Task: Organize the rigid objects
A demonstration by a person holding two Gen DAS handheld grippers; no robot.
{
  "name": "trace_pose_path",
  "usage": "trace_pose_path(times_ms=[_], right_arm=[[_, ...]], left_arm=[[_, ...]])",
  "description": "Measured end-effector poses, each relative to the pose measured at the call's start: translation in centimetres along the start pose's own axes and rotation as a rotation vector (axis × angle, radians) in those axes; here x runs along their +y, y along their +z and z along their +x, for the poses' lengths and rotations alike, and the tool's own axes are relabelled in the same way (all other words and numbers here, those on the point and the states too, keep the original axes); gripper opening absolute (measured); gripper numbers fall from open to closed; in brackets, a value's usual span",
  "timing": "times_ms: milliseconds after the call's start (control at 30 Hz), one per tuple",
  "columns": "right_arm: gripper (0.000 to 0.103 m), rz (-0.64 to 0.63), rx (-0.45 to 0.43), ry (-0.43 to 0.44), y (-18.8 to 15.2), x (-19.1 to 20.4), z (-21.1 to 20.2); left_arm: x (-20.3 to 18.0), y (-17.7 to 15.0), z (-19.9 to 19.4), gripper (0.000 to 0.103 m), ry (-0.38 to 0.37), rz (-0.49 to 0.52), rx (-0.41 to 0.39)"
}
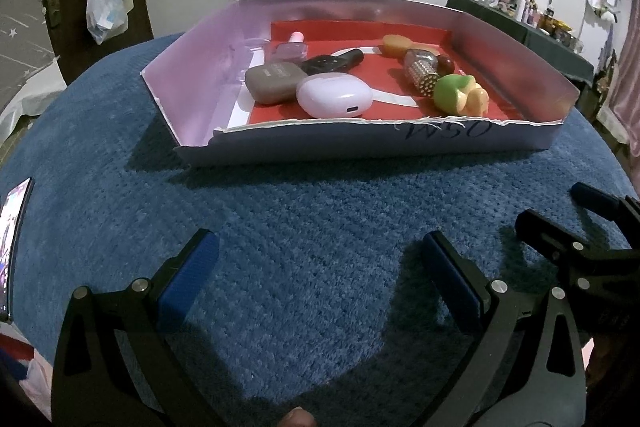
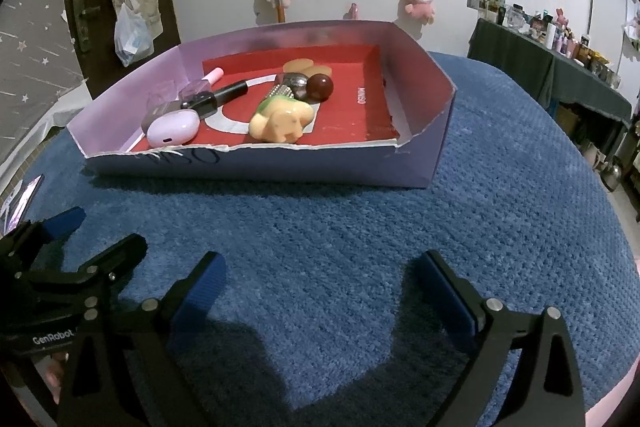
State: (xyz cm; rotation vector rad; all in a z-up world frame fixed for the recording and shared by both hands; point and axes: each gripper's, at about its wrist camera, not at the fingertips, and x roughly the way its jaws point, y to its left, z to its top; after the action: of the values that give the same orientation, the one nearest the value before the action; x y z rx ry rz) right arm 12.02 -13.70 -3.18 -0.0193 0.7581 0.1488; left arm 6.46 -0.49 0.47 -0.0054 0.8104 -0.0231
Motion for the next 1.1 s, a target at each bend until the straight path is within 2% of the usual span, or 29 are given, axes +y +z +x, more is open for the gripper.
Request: trace_pose_path(times_ms=[1100], right_arm=[[0.101,-0.007,-0.008,-0.009,-0.08,0.35,0.1]], left_arm=[[-0.02,-0.03,0.01,0.103,0.008,-0.01,-0.008]])
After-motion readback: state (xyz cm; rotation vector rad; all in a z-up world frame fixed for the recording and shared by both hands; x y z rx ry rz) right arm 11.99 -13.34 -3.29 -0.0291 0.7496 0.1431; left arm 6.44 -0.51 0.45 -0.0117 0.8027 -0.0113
